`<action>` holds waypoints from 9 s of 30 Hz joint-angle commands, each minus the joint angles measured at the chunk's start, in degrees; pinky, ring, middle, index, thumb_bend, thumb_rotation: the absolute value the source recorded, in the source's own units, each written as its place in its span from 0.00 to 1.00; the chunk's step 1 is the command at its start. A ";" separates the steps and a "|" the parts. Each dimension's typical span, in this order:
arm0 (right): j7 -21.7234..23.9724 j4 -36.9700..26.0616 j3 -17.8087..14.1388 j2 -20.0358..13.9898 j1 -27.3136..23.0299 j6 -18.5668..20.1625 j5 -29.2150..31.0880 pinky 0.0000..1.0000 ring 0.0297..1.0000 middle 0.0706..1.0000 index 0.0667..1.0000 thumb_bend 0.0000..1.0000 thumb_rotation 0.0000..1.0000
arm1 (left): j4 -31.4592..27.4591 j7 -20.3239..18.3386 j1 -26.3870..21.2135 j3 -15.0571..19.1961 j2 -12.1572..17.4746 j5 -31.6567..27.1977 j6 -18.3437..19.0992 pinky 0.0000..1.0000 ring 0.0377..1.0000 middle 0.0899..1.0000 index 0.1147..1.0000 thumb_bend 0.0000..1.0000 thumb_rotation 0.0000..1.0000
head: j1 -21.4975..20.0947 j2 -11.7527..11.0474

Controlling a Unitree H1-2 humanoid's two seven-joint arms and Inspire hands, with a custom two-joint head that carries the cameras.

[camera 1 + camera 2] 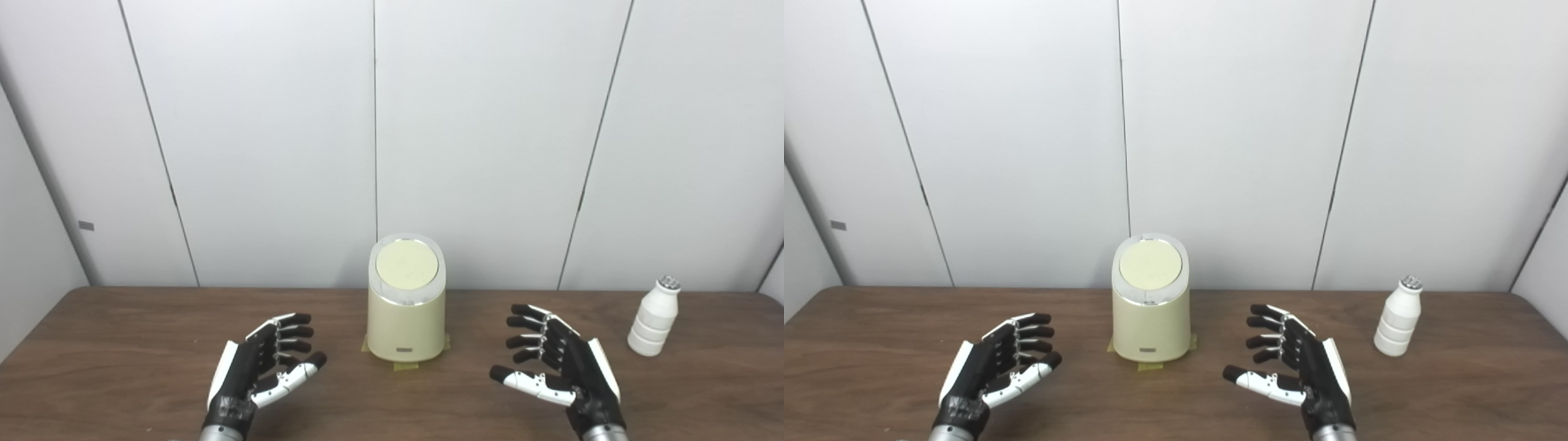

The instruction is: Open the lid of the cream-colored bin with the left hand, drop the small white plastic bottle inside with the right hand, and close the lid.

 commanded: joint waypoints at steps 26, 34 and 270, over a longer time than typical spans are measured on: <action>-0.78 1.69 0.19 0.52 -3.32 -3.83 -0.45 0.47 0.57 0.67 0.70 0.78 0.19 | 1.69 4.73 -22.72 -4.38 -0.74 12.19 6.09 0.99 1.00 1.00 1.00 0.85 0.42 | 0.24 -2.63; -0.80 1.99 0.11 0.68 -3.36 -4.14 -0.17 0.48 0.58 0.68 0.70 0.78 0.20 | 8.11 7.75 -28.19 -7.25 -0.48 19.31 6.89 1.00 1.00 1.00 1.00 0.91 0.40 | 0.11 -2.76; -1.13 27.41 -11.54 -22.96 -16.45 4.91 2.22 0.75 0.80 0.82 0.82 0.87 0.14 | 4.34 1.52 -3.45 2.79 4.84 -0.06 5.30 0.46 0.60 0.64 0.67 0.68 0.18 | -29.79 -6.74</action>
